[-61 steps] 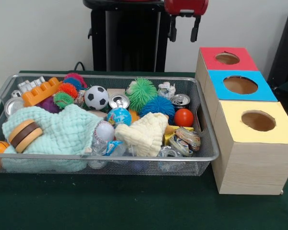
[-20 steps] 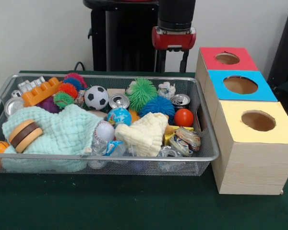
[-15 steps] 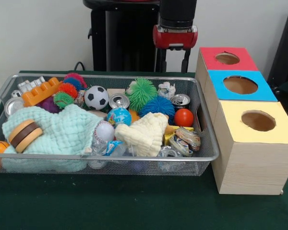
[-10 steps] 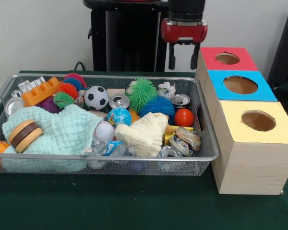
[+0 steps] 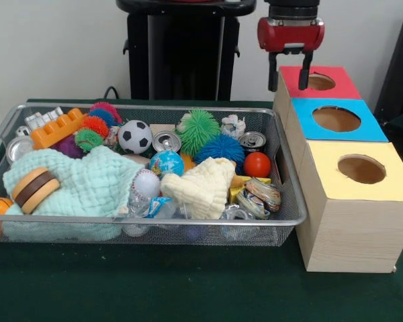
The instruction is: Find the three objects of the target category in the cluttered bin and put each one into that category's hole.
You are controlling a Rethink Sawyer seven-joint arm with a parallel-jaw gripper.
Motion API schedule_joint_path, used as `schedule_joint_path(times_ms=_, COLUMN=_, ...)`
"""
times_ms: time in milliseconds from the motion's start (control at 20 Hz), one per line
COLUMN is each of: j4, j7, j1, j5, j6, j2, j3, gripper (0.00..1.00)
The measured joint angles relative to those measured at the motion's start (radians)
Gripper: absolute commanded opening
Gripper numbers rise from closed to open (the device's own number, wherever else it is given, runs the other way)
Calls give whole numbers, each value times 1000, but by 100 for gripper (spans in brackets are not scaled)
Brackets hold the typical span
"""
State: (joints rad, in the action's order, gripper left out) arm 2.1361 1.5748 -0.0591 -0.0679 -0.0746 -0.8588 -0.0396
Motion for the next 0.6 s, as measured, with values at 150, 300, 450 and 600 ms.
schedule_joint_path(times_ms=150, j4=-32, j7=0, j1=29, j5=23, j6=0, j2=27, j3=9, gripper=100)
schedule_joint_path(times_ms=300, j4=-81, j7=0, j1=53, j5=47, j6=-7, j2=62, j3=27, gripper=100)
schedule_joint_path(times_ms=450, j4=-140, j7=0, j1=57, j5=73, j6=-44, j2=95, j3=37, gripper=100)
schedule_joint_path(times_ms=600, j4=-194, j7=0, j1=54, j5=89, j6=-117, j2=115, j3=45, gripper=100)
